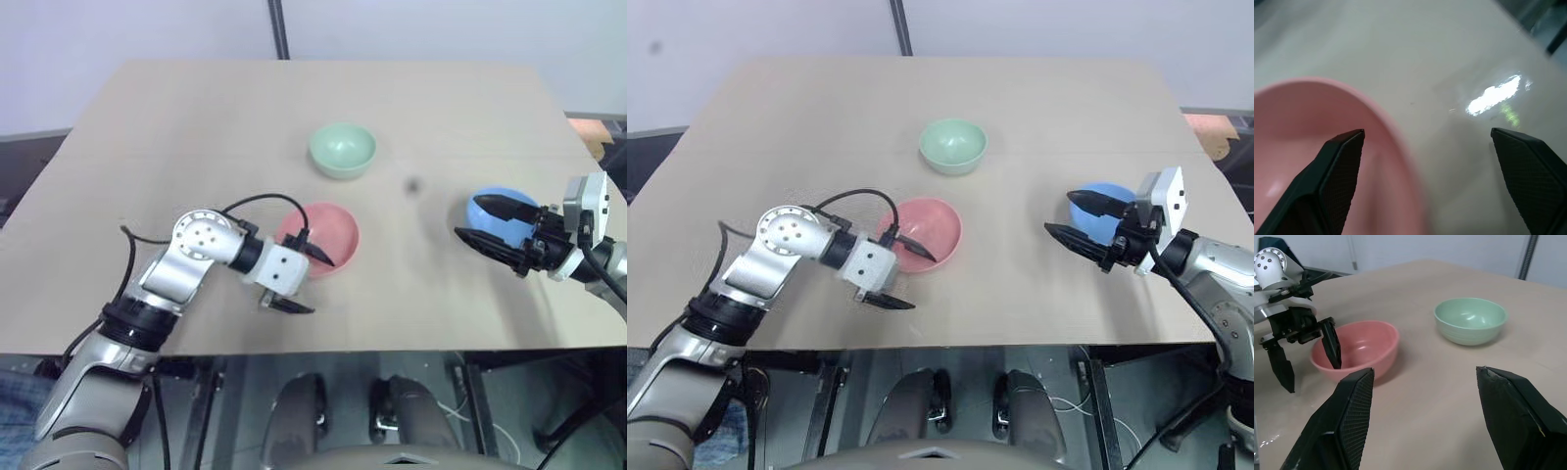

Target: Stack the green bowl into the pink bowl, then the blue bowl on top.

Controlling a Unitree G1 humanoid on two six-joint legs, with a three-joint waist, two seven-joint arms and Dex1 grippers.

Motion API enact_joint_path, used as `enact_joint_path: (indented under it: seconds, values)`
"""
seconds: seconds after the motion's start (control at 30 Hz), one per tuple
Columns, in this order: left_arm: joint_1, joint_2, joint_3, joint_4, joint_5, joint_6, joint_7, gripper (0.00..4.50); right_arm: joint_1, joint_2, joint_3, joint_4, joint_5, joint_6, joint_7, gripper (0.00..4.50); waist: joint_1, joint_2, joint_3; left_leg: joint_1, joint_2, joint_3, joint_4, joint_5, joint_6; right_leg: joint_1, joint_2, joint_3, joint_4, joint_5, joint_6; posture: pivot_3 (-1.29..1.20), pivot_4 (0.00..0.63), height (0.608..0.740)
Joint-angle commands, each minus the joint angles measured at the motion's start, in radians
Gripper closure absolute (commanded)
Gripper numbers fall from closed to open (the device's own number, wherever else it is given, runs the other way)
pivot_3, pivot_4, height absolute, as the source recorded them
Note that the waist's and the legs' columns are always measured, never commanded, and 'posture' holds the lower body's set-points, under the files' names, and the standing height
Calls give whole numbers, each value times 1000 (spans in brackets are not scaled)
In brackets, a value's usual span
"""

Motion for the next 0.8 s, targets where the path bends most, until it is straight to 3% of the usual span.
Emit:
enact_joint_path:
  seconds: [0.03, 0.17, 0.33, 0.53, 0.8]
  values:
    - [-76, 6, 98, -3, -49, 72, 62, 72, -19, -5, -21, -9, 16, -10, 9, 890, 8, 0, 0, 0, -1, 0, 0, 0, 1, 0, 0, 0, 0, 0, 0, 0, 150, 740]
    - [-191, -7, 134, 124, -45, 93, 94, 72, -45, -6, -30, -10, 58, 11, 15, 890, 6, 0, 0, 0, -1, -1, 2, -2, 4, 1, -1, -1, 0, 0, 1, 0, 150, 740]
    - [-379, -51, 113, 412, 67, -65, 181, 72, -59, -12, -22, -2, 73, 17, 44, 890, 6, 0, 0, 0, -1, -1, 1, -2, 4, 1, 1, -1, 0, 0, 1, 0, 150, 740]
    - [-590, -148, 33, 817, 248, -287, 323, 72, -72, -5, -15, -3, 57, 8, 37, 890, 6, 0, 0, -1, -2, 0, 1, 0, 1, 1, 3, -1, -1, 0, 1, 0, 150, 740]
    - [-779, -297, -62, 1201, 426, -384, 506, 72, -41, -10, -54, 8, -4, -18, -15, 890, 5, -1, 0, -2, -2, 0, 1, 0, 1, 0, 3, -1, -1, 0, 1, 0, 150, 740]
